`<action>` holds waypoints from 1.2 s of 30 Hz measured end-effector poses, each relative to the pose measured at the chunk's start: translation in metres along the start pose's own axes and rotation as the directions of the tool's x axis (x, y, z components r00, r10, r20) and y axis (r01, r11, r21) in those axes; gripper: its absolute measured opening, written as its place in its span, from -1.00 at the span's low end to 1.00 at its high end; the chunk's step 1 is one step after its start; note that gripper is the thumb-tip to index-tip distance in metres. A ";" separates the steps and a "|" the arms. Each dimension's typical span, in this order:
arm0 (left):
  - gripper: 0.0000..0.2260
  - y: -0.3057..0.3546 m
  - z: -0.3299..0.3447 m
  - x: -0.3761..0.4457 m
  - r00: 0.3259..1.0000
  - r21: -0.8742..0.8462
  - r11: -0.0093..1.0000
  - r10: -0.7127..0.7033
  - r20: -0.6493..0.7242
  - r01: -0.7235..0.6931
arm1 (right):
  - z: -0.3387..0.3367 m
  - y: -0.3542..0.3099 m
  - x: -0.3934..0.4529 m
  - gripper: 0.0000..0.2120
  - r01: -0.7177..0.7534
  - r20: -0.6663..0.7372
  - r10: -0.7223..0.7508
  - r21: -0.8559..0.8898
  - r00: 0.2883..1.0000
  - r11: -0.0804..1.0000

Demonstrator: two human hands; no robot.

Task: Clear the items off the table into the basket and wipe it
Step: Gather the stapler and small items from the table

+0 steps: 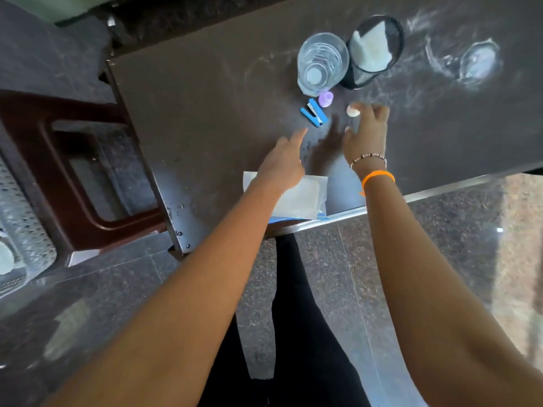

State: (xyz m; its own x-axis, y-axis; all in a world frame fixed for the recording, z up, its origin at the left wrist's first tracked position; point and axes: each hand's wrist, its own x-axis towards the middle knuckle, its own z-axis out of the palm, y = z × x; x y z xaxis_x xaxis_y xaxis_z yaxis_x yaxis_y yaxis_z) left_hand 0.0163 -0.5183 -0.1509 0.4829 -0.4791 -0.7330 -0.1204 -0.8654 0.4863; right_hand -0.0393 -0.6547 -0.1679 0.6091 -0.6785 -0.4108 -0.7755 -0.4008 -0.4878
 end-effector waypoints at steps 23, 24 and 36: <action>-0.77 0.012 0.018 0.070 0.983 0.374 0.927 0.073 -0.167 -0.005 | 0.021 0.032 0.032 -0.66 0.074 0.141 -0.056 -0.131 0.988 0.989; -0.77 0.008 0.018 0.067 0.982 0.366 0.931 0.069 -0.177 0.000 | 0.023 0.030 0.031 -0.68 0.067 0.142 -0.047 -0.139 0.989 0.988; -0.84 -0.084 -0.002 -0.050 0.876 -0.157 0.984 -0.145 -0.461 0.080 | 0.061 -0.049 -0.063 -0.78 0.140 0.194 -0.178 0.198 0.965 0.970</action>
State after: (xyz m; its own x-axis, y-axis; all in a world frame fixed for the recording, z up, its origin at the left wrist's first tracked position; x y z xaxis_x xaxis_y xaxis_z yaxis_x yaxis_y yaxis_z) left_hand 0.0044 -0.4211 -0.1540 0.8400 -0.2267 -0.4930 0.0561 -0.8674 0.4944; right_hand -0.0298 -0.5551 -0.1654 0.7580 -0.4639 -0.4585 -0.6345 -0.3618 -0.6830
